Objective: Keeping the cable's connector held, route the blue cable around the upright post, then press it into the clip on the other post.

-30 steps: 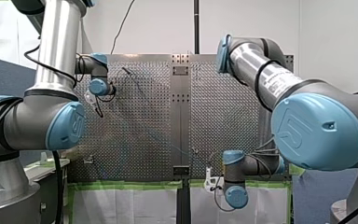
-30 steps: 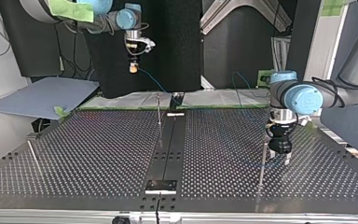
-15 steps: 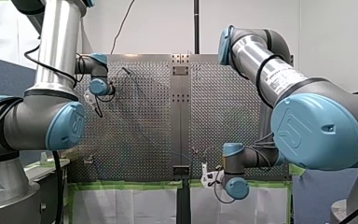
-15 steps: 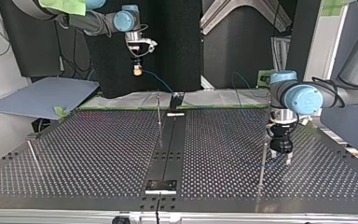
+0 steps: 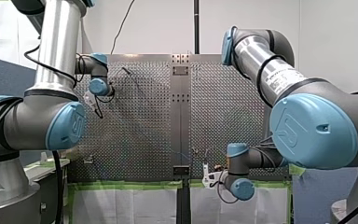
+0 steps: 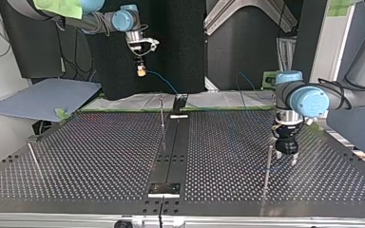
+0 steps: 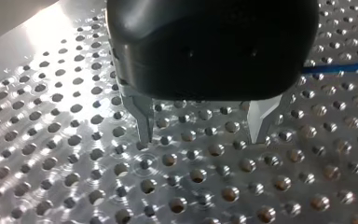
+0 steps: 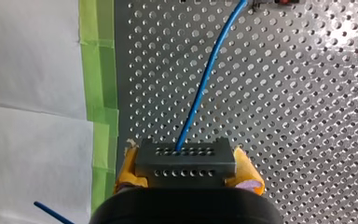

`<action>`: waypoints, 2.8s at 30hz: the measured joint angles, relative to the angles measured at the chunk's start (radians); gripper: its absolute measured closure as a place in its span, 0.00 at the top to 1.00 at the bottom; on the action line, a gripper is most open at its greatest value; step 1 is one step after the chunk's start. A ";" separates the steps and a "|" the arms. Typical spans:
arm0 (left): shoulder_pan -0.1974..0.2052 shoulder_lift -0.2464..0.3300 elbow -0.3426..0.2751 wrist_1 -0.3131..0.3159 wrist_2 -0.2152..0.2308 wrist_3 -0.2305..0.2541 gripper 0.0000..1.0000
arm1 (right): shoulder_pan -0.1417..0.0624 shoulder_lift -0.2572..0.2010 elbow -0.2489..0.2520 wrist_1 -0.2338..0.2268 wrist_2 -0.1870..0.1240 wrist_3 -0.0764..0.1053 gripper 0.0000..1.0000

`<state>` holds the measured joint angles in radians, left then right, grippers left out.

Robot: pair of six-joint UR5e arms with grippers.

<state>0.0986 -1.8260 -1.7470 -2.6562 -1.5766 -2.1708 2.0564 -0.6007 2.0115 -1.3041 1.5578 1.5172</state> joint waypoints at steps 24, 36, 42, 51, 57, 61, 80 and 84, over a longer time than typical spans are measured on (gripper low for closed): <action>0.008 0.000 0.000 -0.185 0.004 -0.241 1.00 | -0.018 0.001 0.000 0.001 -0.030 -0.010 0.00; 0.008 0.000 -0.001 -0.275 0.116 -0.324 1.00 | -0.019 0.003 0.000 -0.001 -0.041 -0.011 0.00; 0.002 0.000 -0.001 -0.338 0.154 -0.300 1.00 | -0.019 0.003 0.000 -0.001 -0.042 -0.011 0.00; -0.003 0.001 -0.002 -0.407 0.153 -0.260 1.00 | -0.019 0.003 0.000 -0.001 -0.042 -0.011 0.00; -0.007 0.002 -0.015 -0.432 0.139 -0.232 1.00 | -0.019 0.003 0.000 -0.001 -0.042 -0.011 0.00; -0.008 0.002 -0.034 -0.426 0.137 -0.228 1.00 | -0.019 0.003 0.000 -0.002 -0.042 -0.011 0.00; 0.001 0.001 -0.058 -0.324 0.166 -0.293 1.00 | -0.019 0.003 0.001 0.000 -0.046 -0.011 0.00; 0.007 0.000 -0.058 -0.282 0.169 -0.333 1.00 | -0.019 0.003 0.001 -0.001 -0.047 -0.011 0.00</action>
<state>0.1056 -1.8260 -1.8051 -2.9380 -1.4077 -2.5040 2.0379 -0.5977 2.0121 -1.3054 1.5109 1.5067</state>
